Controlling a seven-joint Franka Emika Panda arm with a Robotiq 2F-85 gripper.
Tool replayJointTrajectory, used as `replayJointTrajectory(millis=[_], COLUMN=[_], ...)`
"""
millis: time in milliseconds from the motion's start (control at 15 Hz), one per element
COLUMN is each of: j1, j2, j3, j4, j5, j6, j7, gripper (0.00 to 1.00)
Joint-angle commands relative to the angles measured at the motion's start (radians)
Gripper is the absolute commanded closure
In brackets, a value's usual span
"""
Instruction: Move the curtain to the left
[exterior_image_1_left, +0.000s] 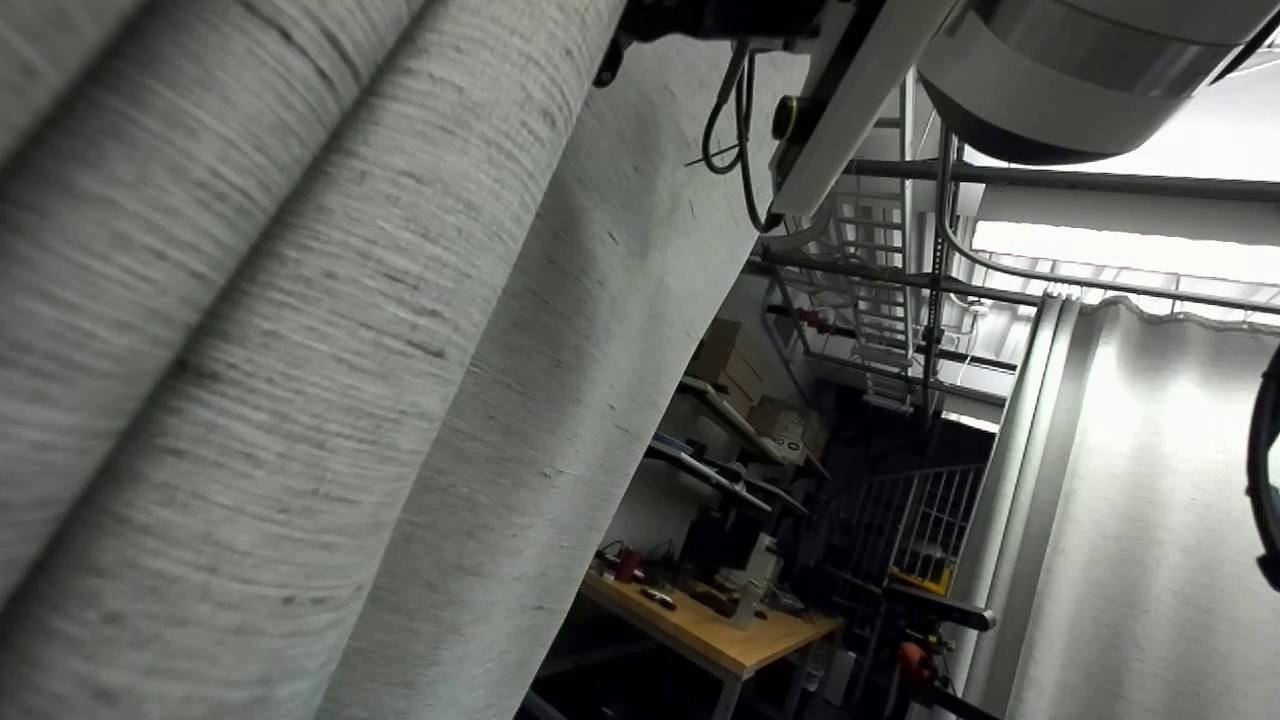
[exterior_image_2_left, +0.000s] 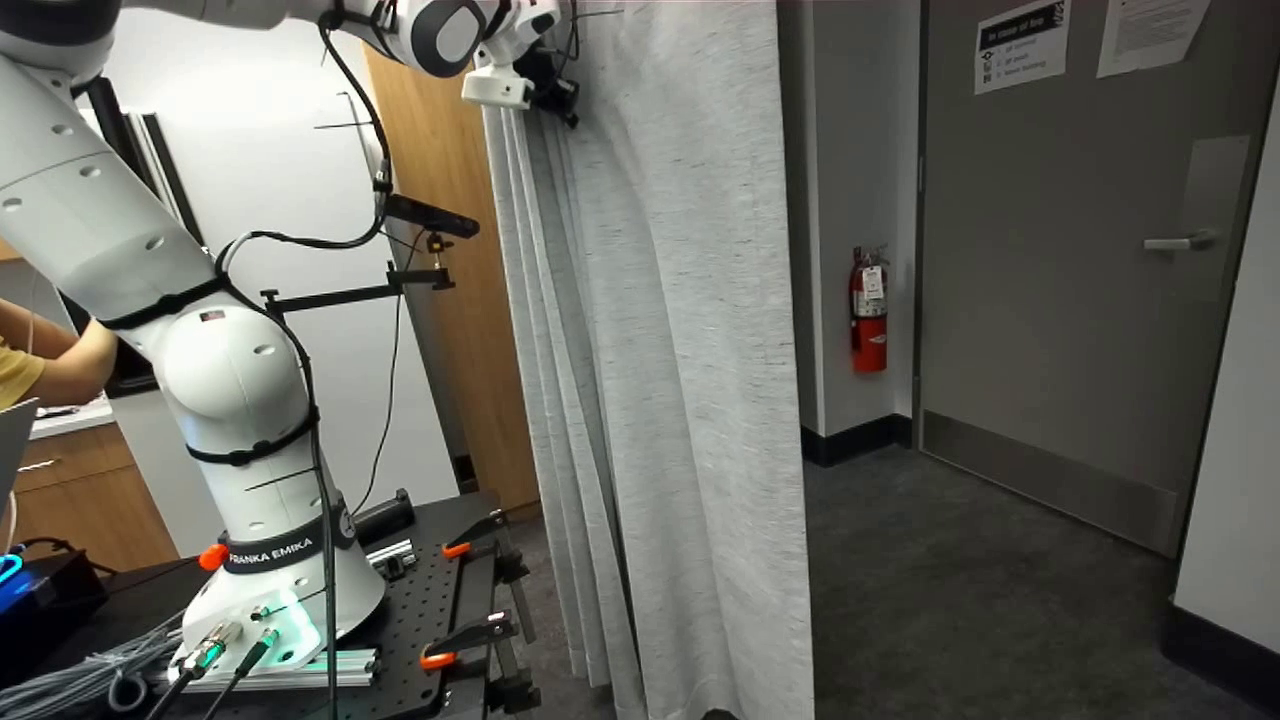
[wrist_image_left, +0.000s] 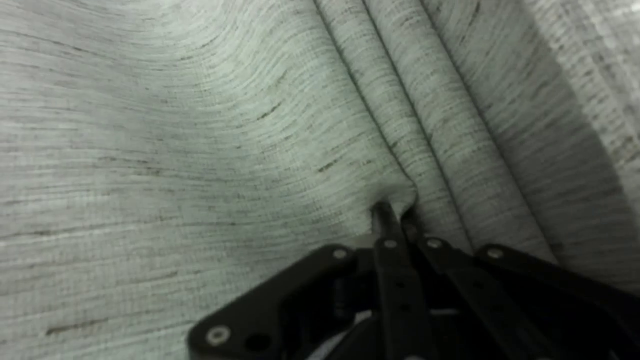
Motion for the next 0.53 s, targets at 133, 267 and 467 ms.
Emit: replayJointTrajectory(millis=[133, 267, 467], j1=[0.116, 0.151, 0.181], j2=[-0.004, 0.002, 0.001], j3=[0.031, 0.027, 0.021], j4=[-0.110, -0.126, -0.134], j5=[0.109, 0.137, 0.170], j6=[0.009, 0.018, 0.034], j7=[-0.089, -0.119, -0.160], gripper=[1.00, 1.00, 1.00])
